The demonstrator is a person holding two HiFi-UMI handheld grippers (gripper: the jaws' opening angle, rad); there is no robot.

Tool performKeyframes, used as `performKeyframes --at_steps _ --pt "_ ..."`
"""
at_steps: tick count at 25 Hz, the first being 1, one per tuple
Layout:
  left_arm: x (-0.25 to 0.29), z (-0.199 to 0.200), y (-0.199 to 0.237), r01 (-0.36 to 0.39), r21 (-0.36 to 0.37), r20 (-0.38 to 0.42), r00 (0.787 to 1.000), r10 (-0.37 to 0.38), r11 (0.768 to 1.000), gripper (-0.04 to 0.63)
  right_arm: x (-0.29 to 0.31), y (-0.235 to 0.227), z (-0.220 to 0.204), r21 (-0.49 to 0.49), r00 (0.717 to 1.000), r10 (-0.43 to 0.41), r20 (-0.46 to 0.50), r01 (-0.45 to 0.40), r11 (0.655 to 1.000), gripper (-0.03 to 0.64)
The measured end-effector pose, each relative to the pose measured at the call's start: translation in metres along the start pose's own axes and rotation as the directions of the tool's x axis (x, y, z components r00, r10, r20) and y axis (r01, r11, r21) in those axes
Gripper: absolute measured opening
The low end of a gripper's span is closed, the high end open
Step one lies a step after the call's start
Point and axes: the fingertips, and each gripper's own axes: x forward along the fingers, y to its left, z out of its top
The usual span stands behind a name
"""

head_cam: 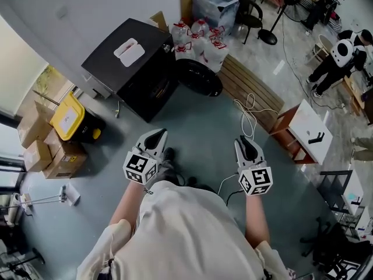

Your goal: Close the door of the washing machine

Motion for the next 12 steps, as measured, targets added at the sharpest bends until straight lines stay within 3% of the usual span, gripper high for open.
performKeyframes --at_steps 12 --pt "0.072 0.006 0.075 0.077 -0.006 -0.024 0.997 -0.077 0.997 0.008 0.088 -0.020 0.003 0.029 0.997 -0.062 -0.044 0.063 0.998 0.087"
